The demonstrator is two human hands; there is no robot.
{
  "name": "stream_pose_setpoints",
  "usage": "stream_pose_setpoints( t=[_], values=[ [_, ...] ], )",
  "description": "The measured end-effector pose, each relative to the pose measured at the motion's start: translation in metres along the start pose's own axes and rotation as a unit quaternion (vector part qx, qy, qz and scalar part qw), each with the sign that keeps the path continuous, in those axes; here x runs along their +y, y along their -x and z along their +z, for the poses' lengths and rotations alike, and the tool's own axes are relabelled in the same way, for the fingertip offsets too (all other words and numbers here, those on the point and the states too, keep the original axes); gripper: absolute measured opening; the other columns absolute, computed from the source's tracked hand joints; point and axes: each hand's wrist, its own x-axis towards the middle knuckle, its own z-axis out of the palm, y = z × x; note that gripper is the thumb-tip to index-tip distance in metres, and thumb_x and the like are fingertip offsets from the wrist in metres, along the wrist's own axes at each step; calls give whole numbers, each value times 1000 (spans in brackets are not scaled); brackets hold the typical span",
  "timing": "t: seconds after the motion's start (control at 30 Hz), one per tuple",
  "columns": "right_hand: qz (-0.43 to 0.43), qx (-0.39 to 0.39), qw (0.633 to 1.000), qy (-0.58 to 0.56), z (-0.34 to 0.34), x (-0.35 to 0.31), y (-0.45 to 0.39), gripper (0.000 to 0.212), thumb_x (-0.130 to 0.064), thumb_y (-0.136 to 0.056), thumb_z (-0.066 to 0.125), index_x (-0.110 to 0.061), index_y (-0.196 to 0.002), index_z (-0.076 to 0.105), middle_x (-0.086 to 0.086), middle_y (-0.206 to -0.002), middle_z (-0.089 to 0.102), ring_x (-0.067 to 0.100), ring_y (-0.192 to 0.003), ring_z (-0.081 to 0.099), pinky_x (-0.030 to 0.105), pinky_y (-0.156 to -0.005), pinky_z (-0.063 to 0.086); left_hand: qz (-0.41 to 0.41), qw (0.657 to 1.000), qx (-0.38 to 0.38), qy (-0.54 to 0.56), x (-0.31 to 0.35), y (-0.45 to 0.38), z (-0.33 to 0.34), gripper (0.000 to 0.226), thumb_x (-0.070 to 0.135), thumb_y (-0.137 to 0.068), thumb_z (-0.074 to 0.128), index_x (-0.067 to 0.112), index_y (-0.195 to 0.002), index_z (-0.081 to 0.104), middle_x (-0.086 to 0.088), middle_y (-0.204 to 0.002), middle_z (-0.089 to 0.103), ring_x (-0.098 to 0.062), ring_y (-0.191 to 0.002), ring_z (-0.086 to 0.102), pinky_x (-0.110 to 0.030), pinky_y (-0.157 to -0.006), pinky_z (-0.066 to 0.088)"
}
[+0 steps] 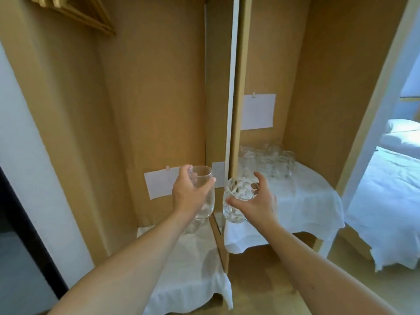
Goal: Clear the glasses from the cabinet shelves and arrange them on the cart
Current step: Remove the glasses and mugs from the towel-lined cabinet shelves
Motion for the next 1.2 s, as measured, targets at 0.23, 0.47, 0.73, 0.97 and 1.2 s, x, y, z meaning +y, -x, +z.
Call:
stream_pose_setpoints(
  t=[0.23, 0.47, 0.73, 0.97, 1.2],
  values=[
    [19, 18, 1000, 3, -93, 43, 9, 112, -67, -46, 86, -51, -140, 28, -10, -120, 57, 17, -117, 52, 41, -98, 48, 12, 999, -46, -1, 48, 46, 68, 84, 67, -67, 72, 28, -136, 46, 12, -117, 63, -9, -105, 61, -21, -77, 46],
    [36, 58, 998, -7, -151, 82, -7, 110, -66, -44, 87, -53, -137, 30, -10, -118, 58, 18, -117, 52, 44, -101, 48, 23, 995, -94, 5, 74, 57, 139, 83, 67, -65, 72, 30, -135, 46, 9, -119, 62, -12, -108, 60, -31, -86, 51],
    [54, 92, 994, 4, -180, 135, -70, 111, -71, -44, 87, -54, -138, 29, -13, -118, 57, 12, -110, 53, 31, -87, 42, 35, 992, -120, 19, 78, 26, 244, 75, 60, -68, 77, 27, -130, 49, 10, -114, 62, -13, -107, 60, -35, -89, 53],
    [80, 93, 990, 76, -210, 192, -157, 118, -73, -45, 84, -44, -145, 29, -7, -132, 61, 24, -125, 52, 45, -100, 44, 18, 989, -145, 20, 67, -25, 342, 76, 60, -67, 77, 26, -129, 49, 7, -118, 62, -14, -107, 60, -30, -84, 50],
    [97, 85, 988, 83, -206, 238, -215, 114, -70, -47, 85, -44, -144, 30, -9, -133, 59, 24, -127, 48, 42, -99, 40, -8, 990, -143, 8, 37, -63, 402, 78, 61, -60, 76, 26, -124, 48, 5, -118, 62, -16, -108, 60, -38, -89, 53]
  ],
)
